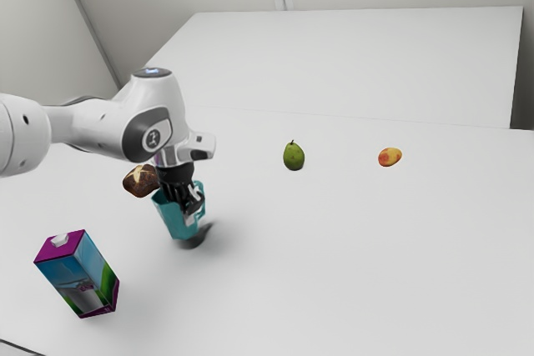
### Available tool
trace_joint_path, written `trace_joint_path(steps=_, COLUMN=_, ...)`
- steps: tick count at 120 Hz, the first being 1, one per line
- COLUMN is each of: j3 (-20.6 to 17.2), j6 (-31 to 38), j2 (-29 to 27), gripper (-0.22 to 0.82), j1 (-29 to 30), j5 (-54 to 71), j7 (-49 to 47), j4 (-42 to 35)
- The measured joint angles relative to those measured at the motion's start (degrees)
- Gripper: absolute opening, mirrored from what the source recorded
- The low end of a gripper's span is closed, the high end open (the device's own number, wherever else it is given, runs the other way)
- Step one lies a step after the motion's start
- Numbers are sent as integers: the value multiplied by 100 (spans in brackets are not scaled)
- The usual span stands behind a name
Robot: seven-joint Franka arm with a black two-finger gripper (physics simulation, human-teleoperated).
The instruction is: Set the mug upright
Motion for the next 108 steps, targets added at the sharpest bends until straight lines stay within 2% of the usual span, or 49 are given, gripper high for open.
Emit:
trace_joint_path(steps=44, j3=-65, j6=110, j2=290, gripper=-16, j1=8, j5=-8, j7=-137, j4=1)
trace_joint_path(steps=65, j3=-43, j6=181, j2=303, gripper=20, j1=-82, j5=-105, j7=-133, j4=-20)
trace_joint_path(steps=75, j3=-41, j6=198, j2=296, gripper=33, j1=-64, j5=-124, j7=-127, j4=-10)
trace_joint_path(steps=90, j3=-41, j6=214, j2=255, gripper=45, j1=-6, j5=-139, j7=-122, j4=9)
trace_joint_path(steps=108, j3=-41, j6=215, j2=149, gripper=53, j1=50, j5=-148, j7=-119, j4=79)
